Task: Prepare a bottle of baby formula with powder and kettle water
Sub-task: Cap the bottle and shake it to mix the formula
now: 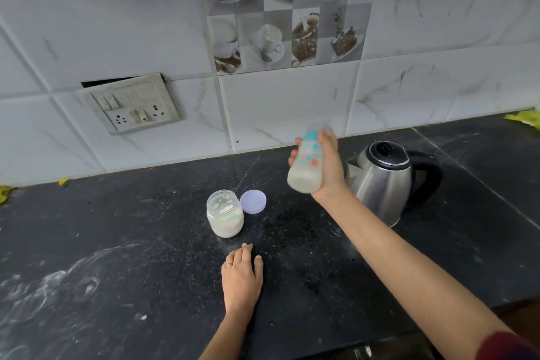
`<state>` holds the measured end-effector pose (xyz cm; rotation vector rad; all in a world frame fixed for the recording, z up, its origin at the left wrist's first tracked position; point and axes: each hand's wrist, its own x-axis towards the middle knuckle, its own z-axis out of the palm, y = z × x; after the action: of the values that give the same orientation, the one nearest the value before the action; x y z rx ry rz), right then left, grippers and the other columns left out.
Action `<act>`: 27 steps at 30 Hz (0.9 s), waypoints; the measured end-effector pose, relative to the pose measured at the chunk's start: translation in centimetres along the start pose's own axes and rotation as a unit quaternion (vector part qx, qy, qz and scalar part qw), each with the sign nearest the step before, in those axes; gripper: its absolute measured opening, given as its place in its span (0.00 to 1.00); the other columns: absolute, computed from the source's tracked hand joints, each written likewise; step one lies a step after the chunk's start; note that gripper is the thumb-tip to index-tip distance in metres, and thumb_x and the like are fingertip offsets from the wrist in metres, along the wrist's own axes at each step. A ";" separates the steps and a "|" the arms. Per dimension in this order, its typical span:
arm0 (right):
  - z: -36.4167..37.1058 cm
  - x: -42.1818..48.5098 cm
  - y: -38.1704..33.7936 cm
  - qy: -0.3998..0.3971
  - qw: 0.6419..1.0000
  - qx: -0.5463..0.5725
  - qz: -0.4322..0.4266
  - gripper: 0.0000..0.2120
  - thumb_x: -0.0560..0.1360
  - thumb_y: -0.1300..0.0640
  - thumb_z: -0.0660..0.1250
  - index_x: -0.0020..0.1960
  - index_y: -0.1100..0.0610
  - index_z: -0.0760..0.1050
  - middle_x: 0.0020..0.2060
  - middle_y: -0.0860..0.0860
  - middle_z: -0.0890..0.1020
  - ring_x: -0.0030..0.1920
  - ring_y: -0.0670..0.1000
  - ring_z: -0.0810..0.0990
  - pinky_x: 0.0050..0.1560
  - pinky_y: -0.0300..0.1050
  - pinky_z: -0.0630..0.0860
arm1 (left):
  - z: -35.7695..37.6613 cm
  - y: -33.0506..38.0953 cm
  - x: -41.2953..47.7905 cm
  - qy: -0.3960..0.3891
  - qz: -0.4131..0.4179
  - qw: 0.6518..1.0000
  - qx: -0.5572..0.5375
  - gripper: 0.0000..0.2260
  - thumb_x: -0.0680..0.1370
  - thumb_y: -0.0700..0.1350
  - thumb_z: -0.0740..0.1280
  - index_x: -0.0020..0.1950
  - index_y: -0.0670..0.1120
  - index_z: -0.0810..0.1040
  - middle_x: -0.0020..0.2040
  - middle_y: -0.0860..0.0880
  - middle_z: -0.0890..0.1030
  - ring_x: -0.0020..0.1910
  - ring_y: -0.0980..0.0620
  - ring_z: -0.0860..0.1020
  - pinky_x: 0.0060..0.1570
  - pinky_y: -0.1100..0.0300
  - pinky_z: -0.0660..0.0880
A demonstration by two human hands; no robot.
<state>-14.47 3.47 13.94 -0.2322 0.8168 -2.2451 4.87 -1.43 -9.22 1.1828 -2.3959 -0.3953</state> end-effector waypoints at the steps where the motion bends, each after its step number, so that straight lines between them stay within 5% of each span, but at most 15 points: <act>1: -0.2 -0.5 0.3 -0.017 1.000 -0.023 0.000 0.13 0.81 0.54 0.61 0.63 0.43 0.67 0.44 0.58 0.78 0.32 0.55 0.77 0.34 0.46 0.78 | 0.0 0.0 0.0 0.001 0.001 1.000 -0.002 0.14 0.76 0.46 0.68 0.60 0.43 0.79 0.58 0.47 0.81 0.57 0.45 0.77 0.55 0.50 0.73; 6: 0.4 0.7 -0.7 0.038 0.999 0.008 -0.008 0.18 0.81 0.54 0.61 0.69 0.45 0.63 0.46 0.59 0.76 0.32 0.54 0.76 0.34 0.46 0.77 | 0.1 0.0 0.0 0.007 0.007 1.000 0.001 0.14 0.76 0.46 0.68 0.59 0.43 0.80 0.57 0.47 0.82 0.56 0.45 0.78 0.54 0.50 0.74; 10: -0.4 -0.6 0.5 -0.044 0.996 -0.072 0.019 0.14 0.81 0.54 0.60 0.64 0.41 0.66 0.46 0.58 0.77 0.32 0.55 0.77 0.33 0.47 0.78 | 0.0 -0.1 0.1 0.010 0.012 1.000 0.003 0.16 0.76 0.49 0.61 0.59 0.43 0.80 0.56 0.47 0.82 0.56 0.45 0.78 0.53 0.50 0.75; 15: 0.7 0.8 -1.5 0.016 0.999 0.028 0.000 0.13 0.81 0.54 0.61 0.64 0.45 0.65 0.45 0.59 0.75 0.32 0.54 0.76 0.33 0.45 0.77 | 0.0 0.1 0.0 0.012 0.012 1.000 0.002 0.15 0.76 0.47 0.64 0.58 0.42 0.80 0.55 0.47 0.82 0.54 0.44 0.79 0.52 0.50 0.75; 20: -0.2 -0.5 -0.4 -0.039 0.998 -0.053 0.007 0.13 0.81 0.53 0.61 0.63 0.41 0.67 0.44 0.58 0.78 0.32 0.55 0.77 0.33 0.46 0.78 | 0.1 -0.1 0.1 0.004 0.012 1.000 0.005 0.13 0.76 0.45 0.68 0.59 0.42 0.80 0.56 0.47 0.82 0.55 0.44 0.78 0.53 0.49 0.75; 24: 0.3 0.6 -1.8 0.046 0.998 0.032 -0.009 0.18 0.81 0.53 0.62 0.69 0.47 0.64 0.44 0.59 0.75 0.31 0.54 0.77 0.32 0.45 0.78 | 0.2 0.0 0.0 0.004 0.009 1.000 0.003 0.14 0.76 0.47 0.65 0.59 0.43 0.80 0.56 0.47 0.82 0.55 0.45 0.78 0.53 0.50 0.75; 27: -0.2 -0.2 -1.1 -0.014 1.000 -0.012 0.007 0.13 0.81 0.53 0.60 0.65 0.44 0.66 0.43 0.58 0.77 0.31 0.55 0.77 0.32 0.45 0.78 | 0.0 -0.1 0.0 0.004 0.007 1.000 0.000 0.13 0.75 0.46 0.68 0.59 0.43 0.79 0.56 0.47 0.82 0.56 0.45 0.78 0.53 0.50 0.75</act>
<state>-14.98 4.28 14.50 -0.2681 0.8273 -2.2163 4.90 -1.50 -9.29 1.1648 -2.3970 -0.3848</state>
